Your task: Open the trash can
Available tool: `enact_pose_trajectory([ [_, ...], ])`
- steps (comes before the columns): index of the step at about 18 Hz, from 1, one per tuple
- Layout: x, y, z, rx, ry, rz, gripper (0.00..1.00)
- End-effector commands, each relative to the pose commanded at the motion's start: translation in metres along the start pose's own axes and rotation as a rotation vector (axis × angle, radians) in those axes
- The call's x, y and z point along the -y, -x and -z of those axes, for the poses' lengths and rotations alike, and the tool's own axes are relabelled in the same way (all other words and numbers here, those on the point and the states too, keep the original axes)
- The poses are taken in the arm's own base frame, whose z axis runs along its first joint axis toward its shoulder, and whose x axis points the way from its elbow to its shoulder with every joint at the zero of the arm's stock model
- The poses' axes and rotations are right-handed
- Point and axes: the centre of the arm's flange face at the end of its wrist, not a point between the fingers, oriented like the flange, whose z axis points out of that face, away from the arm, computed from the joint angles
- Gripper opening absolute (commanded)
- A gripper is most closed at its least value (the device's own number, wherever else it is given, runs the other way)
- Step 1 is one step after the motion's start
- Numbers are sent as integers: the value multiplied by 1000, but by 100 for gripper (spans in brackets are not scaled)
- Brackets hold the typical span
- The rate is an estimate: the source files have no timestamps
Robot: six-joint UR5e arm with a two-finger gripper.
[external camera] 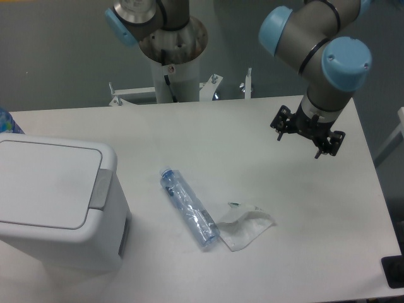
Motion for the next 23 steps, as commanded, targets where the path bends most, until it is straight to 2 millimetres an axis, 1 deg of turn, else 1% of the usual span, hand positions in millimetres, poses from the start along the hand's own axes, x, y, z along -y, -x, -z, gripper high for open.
enact_pose_trajectory([
  [2, 0, -1, 1, 0, -1, -2, 100],
  [5, -1, -1, 7, 7, -12, -5, 100],
  [7, -1, -3, 5, 2, -10, -6, 100],
  [8, -2, -5, 7, 5, -13, 0, 100],
  [10, -1, -13, 19, 16, -38, 20, 100],
  [13, 3, -18, 22, 0, -81, 85, 100],
  [15, 4, -23, 32, 5, -106, 110, 100],
  [18, 13, -28, 37, -37, -197, 250, 100],
  [21, 26, -33, 44, -81, -296, 256, 100],
  [23, 33, -41, 59, -92, -366, 247, 100],
])
